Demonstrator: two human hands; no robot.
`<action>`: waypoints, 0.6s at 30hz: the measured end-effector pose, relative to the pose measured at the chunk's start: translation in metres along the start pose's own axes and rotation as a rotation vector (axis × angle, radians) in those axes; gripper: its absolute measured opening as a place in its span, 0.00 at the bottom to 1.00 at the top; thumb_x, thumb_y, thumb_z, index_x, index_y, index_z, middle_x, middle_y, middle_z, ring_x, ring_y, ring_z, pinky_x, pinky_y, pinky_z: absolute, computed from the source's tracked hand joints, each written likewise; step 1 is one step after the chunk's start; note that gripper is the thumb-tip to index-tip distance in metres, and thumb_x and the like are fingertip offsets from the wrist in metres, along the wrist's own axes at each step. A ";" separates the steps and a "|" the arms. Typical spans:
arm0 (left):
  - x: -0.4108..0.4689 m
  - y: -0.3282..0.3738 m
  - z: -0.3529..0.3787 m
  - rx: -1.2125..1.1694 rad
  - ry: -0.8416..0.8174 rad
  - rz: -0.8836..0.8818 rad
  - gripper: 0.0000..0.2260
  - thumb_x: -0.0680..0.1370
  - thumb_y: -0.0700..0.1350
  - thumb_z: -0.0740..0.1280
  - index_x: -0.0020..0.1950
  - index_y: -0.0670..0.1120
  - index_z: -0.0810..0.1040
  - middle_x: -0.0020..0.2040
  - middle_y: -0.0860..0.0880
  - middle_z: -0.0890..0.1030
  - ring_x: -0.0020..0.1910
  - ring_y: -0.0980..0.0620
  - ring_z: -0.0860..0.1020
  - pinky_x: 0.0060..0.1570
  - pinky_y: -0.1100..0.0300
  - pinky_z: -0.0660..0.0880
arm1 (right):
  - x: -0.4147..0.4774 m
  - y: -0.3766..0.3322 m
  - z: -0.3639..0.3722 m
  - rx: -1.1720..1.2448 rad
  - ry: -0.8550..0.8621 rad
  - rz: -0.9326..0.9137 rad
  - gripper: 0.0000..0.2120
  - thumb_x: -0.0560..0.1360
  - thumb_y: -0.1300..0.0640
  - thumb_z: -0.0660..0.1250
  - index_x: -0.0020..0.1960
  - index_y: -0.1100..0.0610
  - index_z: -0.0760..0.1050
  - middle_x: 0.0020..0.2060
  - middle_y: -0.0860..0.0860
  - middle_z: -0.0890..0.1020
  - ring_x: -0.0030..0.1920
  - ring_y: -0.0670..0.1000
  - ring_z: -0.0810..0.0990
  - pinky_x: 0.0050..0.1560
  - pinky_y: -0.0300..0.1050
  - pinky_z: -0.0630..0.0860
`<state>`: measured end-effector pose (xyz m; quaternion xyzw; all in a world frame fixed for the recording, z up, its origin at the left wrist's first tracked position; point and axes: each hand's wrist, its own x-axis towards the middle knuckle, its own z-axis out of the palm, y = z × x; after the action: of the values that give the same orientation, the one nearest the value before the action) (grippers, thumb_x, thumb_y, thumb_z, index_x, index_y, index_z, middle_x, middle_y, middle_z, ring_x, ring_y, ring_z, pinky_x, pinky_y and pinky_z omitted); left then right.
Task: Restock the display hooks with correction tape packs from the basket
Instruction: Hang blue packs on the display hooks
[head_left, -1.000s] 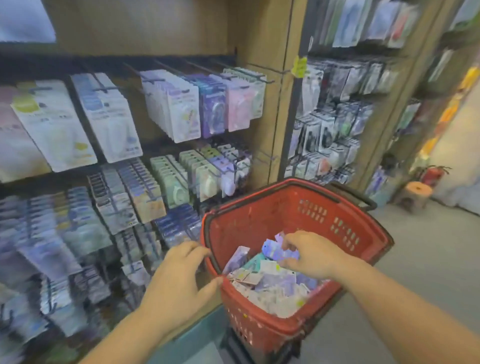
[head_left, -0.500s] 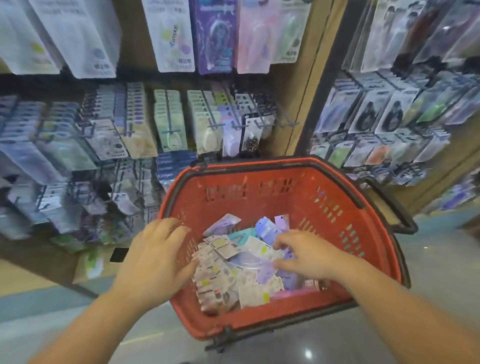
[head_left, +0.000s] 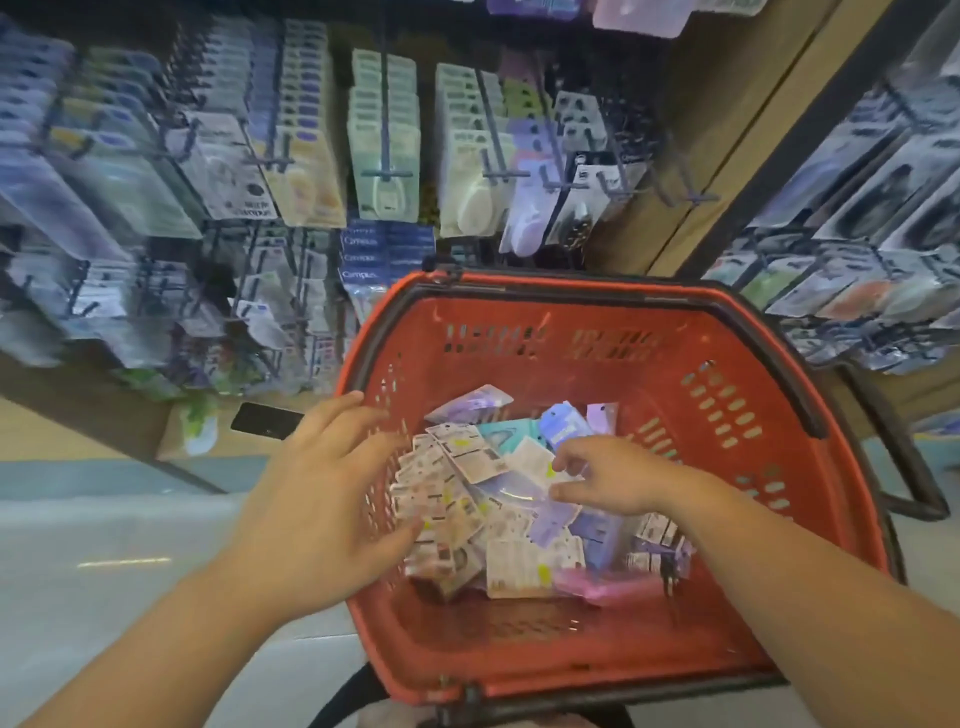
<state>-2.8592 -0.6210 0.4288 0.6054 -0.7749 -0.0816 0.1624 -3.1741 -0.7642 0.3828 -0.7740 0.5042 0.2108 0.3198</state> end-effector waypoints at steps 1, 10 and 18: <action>-0.001 0.002 -0.001 -0.006 -0.025 -0.027 0.31 0.67 0.63 0.68 0.62 0.45 0.83 0.63 0.43 0.81 0.71 0.36 0.74 0.72 0.46 0.67 | 0.010 0.004 0.003 0.001 -0.025 0.014 0.22 0.78 0.39 0.69 0.66 0.50 0.75 0.58 0.50 0.80 0.56 0.52 0.79 0.59 0.46 0.75; 0.019 0.026 -0.010 -0.051 0.044 -0.289 0.32 0.66 0.62 0.67 0.66 0.47 0.80 0.72 0.43 0.74 0.71 0.39 0.72 0.70 0.49 0.67 | 0.082 0.035 0.022 -0.177 -0.243 0.016 0.27 0.79 0.40 0.67 0.69 0.57 0.73 0.65 0.55 0.78 0.55 0.53 0.74 0.51 0.44 0.68; 0.027 0.031 0.012 0.161 0.084 -0.356 0.30 0.68 0.60 0.68 0.62 0.42 0.83 0.69 0.37 0.77 0.71 0.35 0.71 0.74 0.46 0.63 | 0.104 0.036 0.057 -0.126 -0.224 -0.025 0.37 0.77 0.39 0.70 0.77 0.56 0.60 0.61 0.58 0.79 0.54 0.58 0.79 0.48 0.48 0.76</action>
<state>-2.8977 -0.6400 0.4316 0.7467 -0.6523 -0.0214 0.1286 -3.1653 -0.8016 0.2647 -0.7704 0.4414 0.3231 0.3275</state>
